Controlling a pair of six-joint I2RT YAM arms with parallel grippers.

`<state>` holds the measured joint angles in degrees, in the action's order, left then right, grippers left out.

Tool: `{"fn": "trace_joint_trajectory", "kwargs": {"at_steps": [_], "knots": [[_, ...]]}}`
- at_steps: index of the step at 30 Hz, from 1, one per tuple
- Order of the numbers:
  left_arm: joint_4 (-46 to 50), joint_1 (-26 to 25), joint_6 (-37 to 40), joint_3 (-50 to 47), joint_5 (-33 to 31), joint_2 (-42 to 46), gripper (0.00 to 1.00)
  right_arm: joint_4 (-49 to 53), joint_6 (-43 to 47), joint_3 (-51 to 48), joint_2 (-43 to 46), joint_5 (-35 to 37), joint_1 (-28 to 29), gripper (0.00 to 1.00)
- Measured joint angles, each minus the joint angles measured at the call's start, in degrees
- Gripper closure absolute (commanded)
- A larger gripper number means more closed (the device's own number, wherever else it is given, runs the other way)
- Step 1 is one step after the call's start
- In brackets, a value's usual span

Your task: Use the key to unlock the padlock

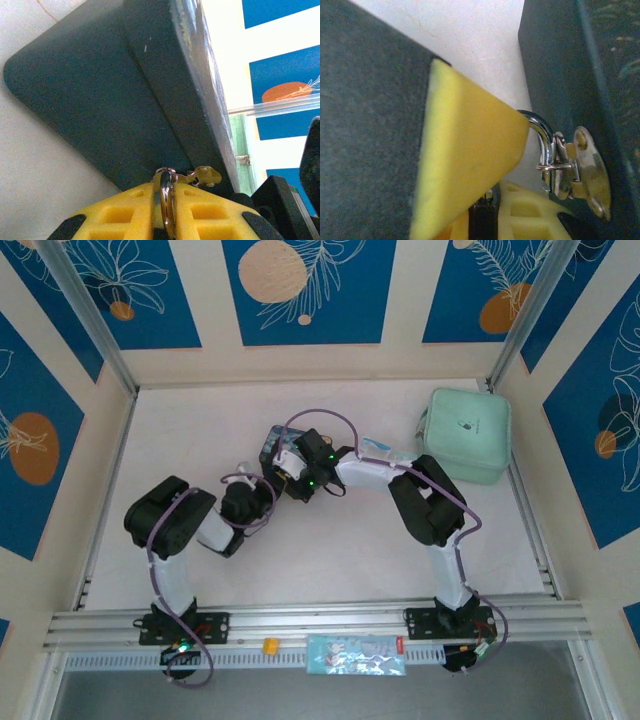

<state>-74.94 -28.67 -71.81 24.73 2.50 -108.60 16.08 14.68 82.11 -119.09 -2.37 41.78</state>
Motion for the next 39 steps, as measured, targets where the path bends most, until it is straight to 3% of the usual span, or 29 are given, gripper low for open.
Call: {"fn": "trace_joint_trajectory", "kwargs": {"at_steps": [3, 6, 11, 18, 23, 33, 39], "knots": [[-1.8, 0.0, -0.4, 0.2, 0.0, -1.2, 0.86, 0.0, 0.0, 0.0, 0.0, 0.0, 0.0, 1.00], [-2.9, 0.0, -0.9, 0.2, 0.1, -1.6, 0.99, 0.0, -0.1, 0.0, 0.0, 0.0, 0.0, 1.00], [-3.6, 0.0, -1.7, 0.2, 0.2, -1.9, 1.00, -0.2, -0.1, -0.1, 0.0, 0.0, -0.1, 0.98], [-4.8, -0.1, -1.7, 0.1, 0.0, -2.1, 1.00, -0.2, -1.4, -1.0, 1.2, -0.3, 0.2, 0.60], [-6.0, -0.6, -1.7, -0.2, 0.0, -2.2, 1.00, -0.4, -4.7, -4.2, 4.0, -1.1, 0.4, 0.51], [-5.6, -0.9, -1.6, -2.1, -2.6, -2.4, 1.00, 1.2, -17.6, -10.3, 16.0, 0.5, 0.1, 0.47], [-5.6, -0.9, -1.6, -2.1, -3.2, -2.4, 1.00, 1.2, -23.6, -10.3, 17.8, 0.9, -1.2, 0.46]]}}
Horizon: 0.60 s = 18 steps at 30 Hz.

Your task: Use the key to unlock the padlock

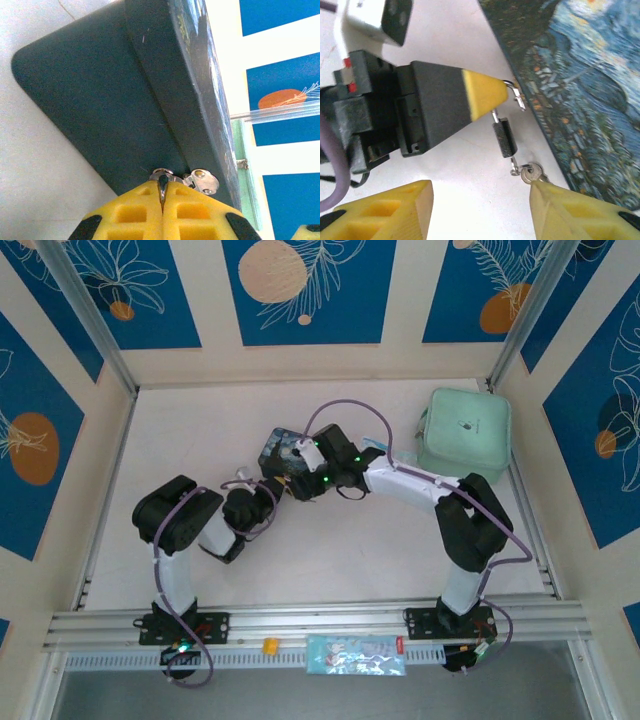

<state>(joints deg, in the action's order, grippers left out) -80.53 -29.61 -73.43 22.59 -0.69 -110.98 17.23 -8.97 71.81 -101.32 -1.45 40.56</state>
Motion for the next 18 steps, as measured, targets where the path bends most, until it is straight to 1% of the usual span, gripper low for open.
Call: {"fn": "trace_joint_trajectory", "kwargs": {"at_steps": [5, 9, 13, 15, 18], "knots": [[-0.3, 0.0, 0.1, -0.4, -0.9, 0.0, 1.00, 0.3, -10.4, 0.0, 0.0, 3.3, -3.7, 0.41], [-0.5, -0.3, 0.1, -0.5, -2.4, 0.0, 1.00, 0.2, -18.8, 0.2, -1.0, 6.4, -6.9, 0.40], [-0.5, -0.9, -1.2, -0.5, -4.7, -0.1, 1.00, 1.1, -25.4, 2.7, -4.9, 9.2, -6.9, 0.40], [-0.5, -1.1, -1.4, -0.5, -5.7, -0.1, 1.00, 1.9, -28.0, 4.7, -7.4, 9.3, -6.8, 0.40], [-0.4, -1.3, -1.6, -0.3, -7.2, -0.2, 1.00, 1.6, -30.8, 6.4, -8.7, 9.6, -6.6, 0.40]]}}
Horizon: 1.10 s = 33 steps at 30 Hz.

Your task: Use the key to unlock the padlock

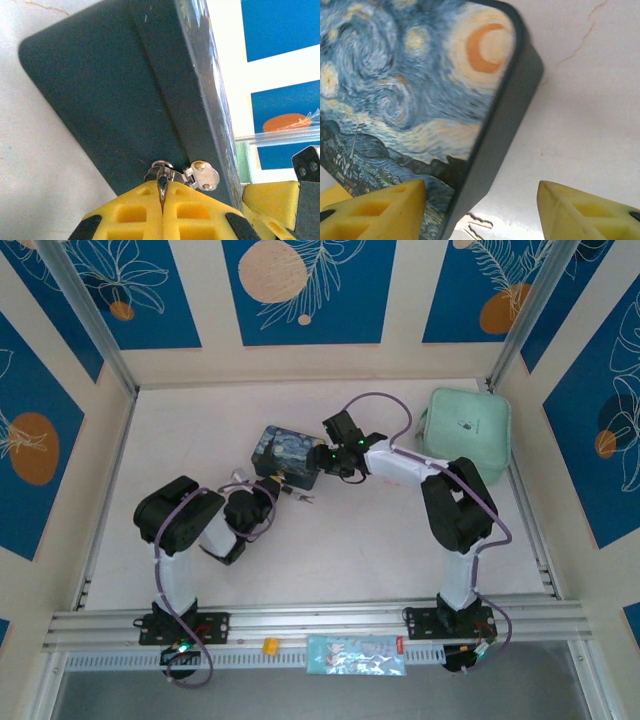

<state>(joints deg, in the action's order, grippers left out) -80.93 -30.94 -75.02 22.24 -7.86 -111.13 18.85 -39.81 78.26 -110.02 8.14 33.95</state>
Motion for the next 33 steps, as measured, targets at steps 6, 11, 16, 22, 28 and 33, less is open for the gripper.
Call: {"fn": "trace_joint_trajectory", "kwargs": {"at_steps": [6, 11, 16, 22, 28, 33], "knots": [[-0.1, -0.1, -0.6, -0.3, -2.2, 0.0, 1.00, -1.1, -4.0, -0.1, -0.4, 0.1, 0.0, 0.42], [-1.3, -0.3, -1.5, -1.8, -6.3, 0.5, 1.00, -3.2, -6.1, -1.2, -0.3, -0.3, 0.0, 0.43], [0.3, -0.4, -1.8, -3.1, -11.5, 1.2, 1.00, -4.1, -6.7, -1.5, -0.3, -0.2, 0.2, 0.43], [0.8, -0.4, -1.1, -2.6, -12.9, 1.5, 1.00, -4.0, -6.6, -1.5, -0.2, 0.7, 0.5, 0.44], [1.6, -0.3, 1.6, -4.8, -12.0, 6.3, 1.00, -4.0, -3.6, -1.5, 0.1, 0.9, 0.6, 0.36], [4.2, 0.5, 3.0, -8.1, -8.0, 12.3, 1.00, -4.2, 1.1, -2.6, 2.1, 0.1, 0.6, 0.16]]}}
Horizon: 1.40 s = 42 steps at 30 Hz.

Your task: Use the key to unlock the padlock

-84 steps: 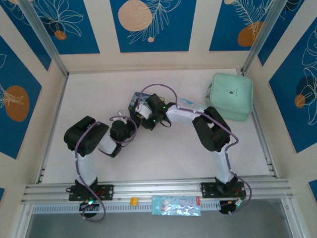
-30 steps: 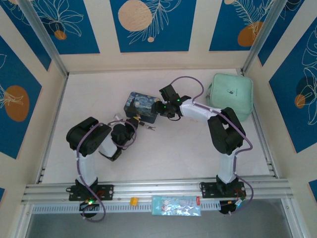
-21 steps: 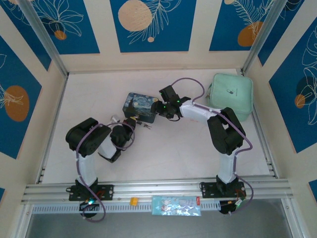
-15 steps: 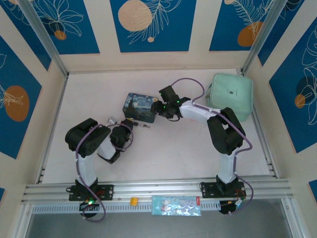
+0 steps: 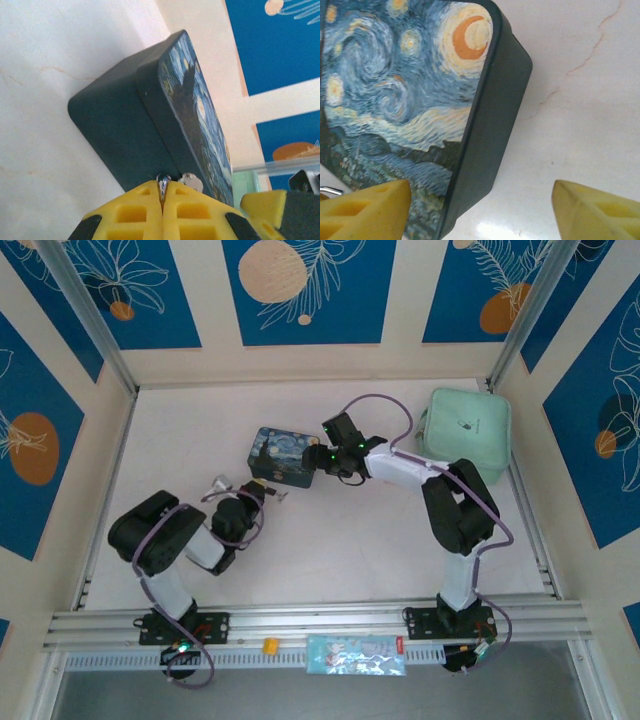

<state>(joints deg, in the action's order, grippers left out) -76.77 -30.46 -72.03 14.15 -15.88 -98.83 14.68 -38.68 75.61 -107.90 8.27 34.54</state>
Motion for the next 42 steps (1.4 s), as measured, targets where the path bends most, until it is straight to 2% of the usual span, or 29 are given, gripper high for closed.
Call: {"fn": "trace_joint_trajectory", "kwargs": {"at_steps": [2, 4, 7, 12, 15, 18, 23, 27, 34, 42], "knots": [[3.3, 0.4, 0.6, -0.7, 2.3, 3.5, 1.00, -0.1, 1.8, -0.6, 1.7, -0.5, 0.0, 0.00], [8.2, 0.7, 1.9, -0.8, 4.7, 8.2, 1.00, -0.1, 3.7, -1.0, 3.7, -0.9, 0.1, 0.01], [20.5, 1.0, 5.1, -0.2, 7.6, 18.8, 1.00, -0.1, 5.8, -1.6, 6.7, -0.7, 0.3, 0.01], [51.4, 1.3, 14.9, 6.4, 8.3, 40.5, 1.00, 0.0, 8.5, -4.5, 10.5, 0.9, 0.8, 0.01], [65.1, 2.3, 20.0, 9.7, 8.3, 49.4, 1.00, 1.1, 9.1, -5.8, 10.8, 2.4, 0.9, 0.01], [77.5, 3.1, 24.4, 12.8, 8.4, 53.5, 1.00, 2.7, 9.6, -6.1, 10.8, 3.7, 1.0, 0.01], [93.9, 3.6, 30.3, 16.7, 10.7, 54.0, 1.00, 4.2, 10.4, -6.1, 10.8, 5.4, 1.0, 0.01], [101.4, 3.9, 33.6, 18.4, 13.9, 51.3, 1.00, 4.7, 10.5, -6.1, 10.8, 6.3, 1.0, 0.01], [101.9, 4.4, 35.9, 18.6, 19.8, 41.5, 1.00, 5.4, 10.5, -6.1, 10.9, 7.3, 1.5, 0.01], [94.9, 4.5, 37.5, 20.6, 19.9, 29.0, 1.00, 5.4, 11.5, -8.6, 13.7, 8.7, 1.6, 0.01]]}}
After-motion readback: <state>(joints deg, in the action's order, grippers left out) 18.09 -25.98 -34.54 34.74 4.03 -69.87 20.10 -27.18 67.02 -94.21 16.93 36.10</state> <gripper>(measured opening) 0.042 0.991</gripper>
